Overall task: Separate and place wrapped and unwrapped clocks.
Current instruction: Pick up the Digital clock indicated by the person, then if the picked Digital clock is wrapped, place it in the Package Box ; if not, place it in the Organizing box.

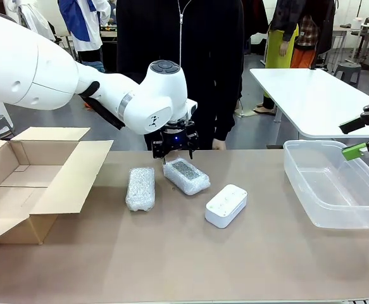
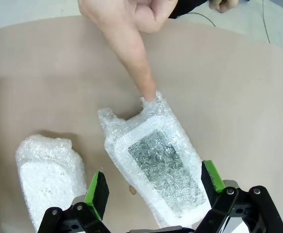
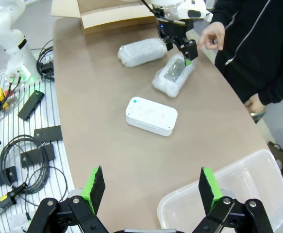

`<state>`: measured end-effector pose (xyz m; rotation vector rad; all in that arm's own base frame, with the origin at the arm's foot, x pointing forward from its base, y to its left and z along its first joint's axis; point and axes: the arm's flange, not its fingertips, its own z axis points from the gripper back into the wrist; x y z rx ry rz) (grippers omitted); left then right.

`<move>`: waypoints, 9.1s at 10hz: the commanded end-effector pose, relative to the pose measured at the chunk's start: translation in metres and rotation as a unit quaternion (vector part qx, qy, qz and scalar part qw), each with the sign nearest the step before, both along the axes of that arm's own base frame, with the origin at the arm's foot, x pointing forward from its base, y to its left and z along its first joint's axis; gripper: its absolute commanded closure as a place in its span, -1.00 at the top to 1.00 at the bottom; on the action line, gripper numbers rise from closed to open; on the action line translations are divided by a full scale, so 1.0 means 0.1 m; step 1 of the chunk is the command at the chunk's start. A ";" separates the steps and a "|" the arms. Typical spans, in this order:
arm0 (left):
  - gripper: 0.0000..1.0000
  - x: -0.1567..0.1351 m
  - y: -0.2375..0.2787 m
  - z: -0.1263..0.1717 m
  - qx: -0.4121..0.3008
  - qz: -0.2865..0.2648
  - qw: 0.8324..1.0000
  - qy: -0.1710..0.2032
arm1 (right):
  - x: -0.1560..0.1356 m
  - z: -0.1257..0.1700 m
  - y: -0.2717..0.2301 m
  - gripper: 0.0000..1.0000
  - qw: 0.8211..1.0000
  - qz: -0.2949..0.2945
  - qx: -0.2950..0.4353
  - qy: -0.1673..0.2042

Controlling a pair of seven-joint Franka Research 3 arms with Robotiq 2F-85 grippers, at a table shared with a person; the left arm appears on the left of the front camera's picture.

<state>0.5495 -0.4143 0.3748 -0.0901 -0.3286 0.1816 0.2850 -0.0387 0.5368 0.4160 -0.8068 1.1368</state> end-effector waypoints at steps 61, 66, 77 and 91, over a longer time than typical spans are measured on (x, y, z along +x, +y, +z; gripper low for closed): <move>-0.49 0.21 -0.20 -0.37 -0.058 -0.064 0.995 0.053 | 0.03 0.01 0.00 1.00 1.000 0.012 0.014 -0.002; -0.89 0.20 -0.04 0.18 0.025 -0.094 0.994 0.043 | 0.03 0.01 0.00 1.00 1.000 0.012 0.014 -0.002; -0.58 0.01 -0.08 1.05 0.044 -0.113 0.993 0.014 | 0.03 0.01 0.00 1.00 1.000 0.012 0.014 -0.002; -0.58 0.01 -0.08 1.05 0.044 -0.113 0.993 0.014 | 0.03 0.01 0.00 1.00 1.000 0.012 0.014 -0.002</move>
